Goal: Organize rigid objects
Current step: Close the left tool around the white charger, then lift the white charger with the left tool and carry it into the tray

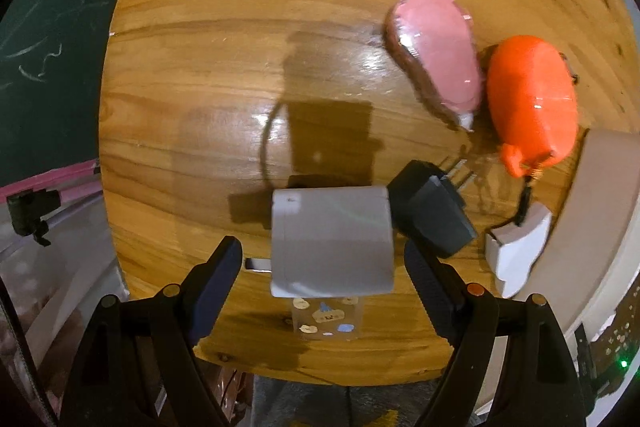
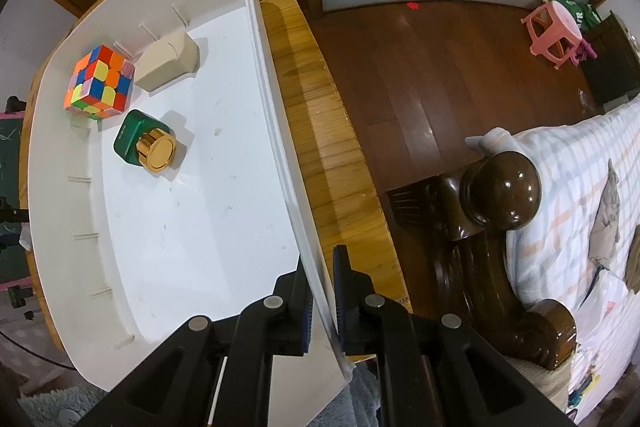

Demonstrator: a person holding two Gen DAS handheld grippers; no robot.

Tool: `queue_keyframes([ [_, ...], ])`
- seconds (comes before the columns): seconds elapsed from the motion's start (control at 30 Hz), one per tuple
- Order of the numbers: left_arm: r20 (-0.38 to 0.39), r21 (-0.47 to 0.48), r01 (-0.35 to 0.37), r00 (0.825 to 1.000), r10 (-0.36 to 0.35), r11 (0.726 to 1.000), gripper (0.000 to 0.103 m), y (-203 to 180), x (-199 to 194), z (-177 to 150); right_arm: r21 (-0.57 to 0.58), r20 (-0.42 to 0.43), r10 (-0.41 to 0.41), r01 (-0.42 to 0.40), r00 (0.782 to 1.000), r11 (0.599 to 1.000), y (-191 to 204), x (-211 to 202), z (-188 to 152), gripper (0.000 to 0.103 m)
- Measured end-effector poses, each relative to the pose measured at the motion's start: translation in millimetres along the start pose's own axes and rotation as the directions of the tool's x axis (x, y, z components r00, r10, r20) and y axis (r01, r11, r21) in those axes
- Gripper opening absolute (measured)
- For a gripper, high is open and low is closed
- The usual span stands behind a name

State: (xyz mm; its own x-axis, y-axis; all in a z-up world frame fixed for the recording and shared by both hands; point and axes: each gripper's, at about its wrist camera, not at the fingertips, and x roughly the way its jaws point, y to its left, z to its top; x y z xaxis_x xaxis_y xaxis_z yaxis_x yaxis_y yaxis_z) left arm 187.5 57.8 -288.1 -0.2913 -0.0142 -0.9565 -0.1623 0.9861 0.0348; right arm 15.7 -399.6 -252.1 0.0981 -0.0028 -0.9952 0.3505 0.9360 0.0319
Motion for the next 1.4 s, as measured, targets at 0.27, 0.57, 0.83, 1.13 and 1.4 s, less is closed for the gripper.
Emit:
queue_keyframes([
  [0.27, -0.037, -0.026, 0.001, 0.999, -0.002, 1.0, 0.086, 9.1, 15.6, 10.5, 0.003, 0.0, 0.001, -0.001, 1.0, 1.0, -0.8, 1.2, -0.5, 0.009],
  [0.57, -0.045, -0.04, 0.032, 0.998, -0.034, 0.999, 0.083, 16.1, 25.2, 19.4, 0.004, 0.001, 0.0, 0.0, 1.0, 1.0, -0.8, 0.9, -0.4, 0.01],
  [0.83, -0.028, -0.047, 0.059, 0.998, -0.061, 0.997, 0.074, 9.0, 29.7, 16.9, 0.014, 0.008, -0.002, 0.002, 1.0, 1.0, -2.5, 1.7, -1.5, 0.01],
  [1.13, 0.069, -0.077, 0.005, 0.998, 0.0, 0.997, 0.074, 19.2, 7.0, -4.9, 0.01, 0.012, -0.004, 0.004, 1.0, 1.0, -2.6, 1.7, -2.3, 0.01],
  [1.4, 0.266, 0.013, 0.02, 0.964, -0.023, 1.0, 0.074, -4.7, -74.0, -59.7, -0.009, 0.015, 0.0, 0.0, 1.0, 1.0, -1.1, 1.7, -1.8, 0.01],
])
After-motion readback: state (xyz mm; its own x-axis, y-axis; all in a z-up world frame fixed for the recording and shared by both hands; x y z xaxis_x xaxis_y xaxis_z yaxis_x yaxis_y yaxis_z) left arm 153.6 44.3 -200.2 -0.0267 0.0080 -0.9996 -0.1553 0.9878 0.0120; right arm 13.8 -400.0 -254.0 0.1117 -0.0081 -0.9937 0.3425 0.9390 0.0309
